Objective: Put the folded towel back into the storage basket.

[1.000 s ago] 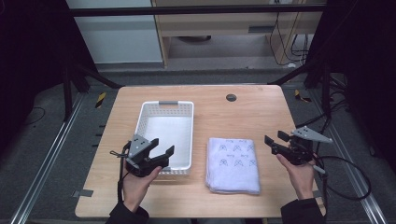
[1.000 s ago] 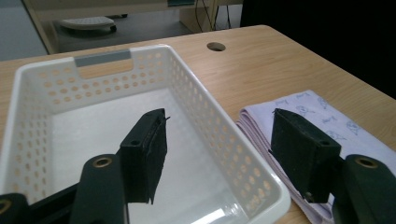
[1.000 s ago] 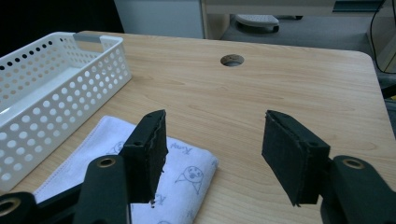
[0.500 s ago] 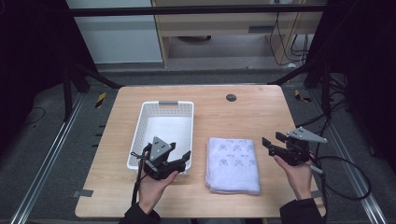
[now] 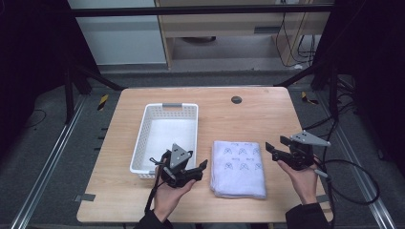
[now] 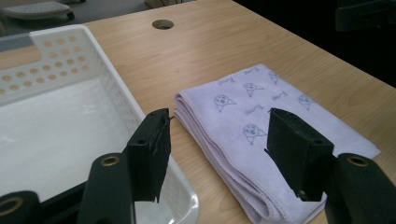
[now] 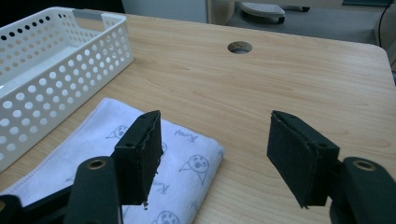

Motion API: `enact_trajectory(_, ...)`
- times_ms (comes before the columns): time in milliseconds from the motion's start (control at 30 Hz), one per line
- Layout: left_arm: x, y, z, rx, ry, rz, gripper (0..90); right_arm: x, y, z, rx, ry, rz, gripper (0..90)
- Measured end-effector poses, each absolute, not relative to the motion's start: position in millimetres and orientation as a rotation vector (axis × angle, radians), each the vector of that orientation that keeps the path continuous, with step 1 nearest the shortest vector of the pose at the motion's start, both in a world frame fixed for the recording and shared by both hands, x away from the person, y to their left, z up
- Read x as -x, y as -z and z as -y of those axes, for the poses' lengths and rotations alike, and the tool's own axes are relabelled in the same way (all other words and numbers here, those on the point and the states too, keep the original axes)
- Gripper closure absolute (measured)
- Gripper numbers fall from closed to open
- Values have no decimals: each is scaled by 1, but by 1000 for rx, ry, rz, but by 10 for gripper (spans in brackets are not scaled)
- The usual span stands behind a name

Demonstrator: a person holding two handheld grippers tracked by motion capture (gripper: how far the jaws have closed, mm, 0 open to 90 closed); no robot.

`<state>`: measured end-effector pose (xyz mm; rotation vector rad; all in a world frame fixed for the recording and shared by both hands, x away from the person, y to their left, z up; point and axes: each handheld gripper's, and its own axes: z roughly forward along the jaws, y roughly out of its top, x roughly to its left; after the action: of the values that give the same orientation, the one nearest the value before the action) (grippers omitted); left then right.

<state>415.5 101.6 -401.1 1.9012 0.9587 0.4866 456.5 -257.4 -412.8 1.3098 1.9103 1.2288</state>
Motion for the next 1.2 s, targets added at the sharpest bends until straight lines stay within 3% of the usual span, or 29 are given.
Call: enact_trajectory(1200, -399, 452, -58, -2069, -445, -953, 382, -464, 429, 256, -1316, -1197, -1974, 315)
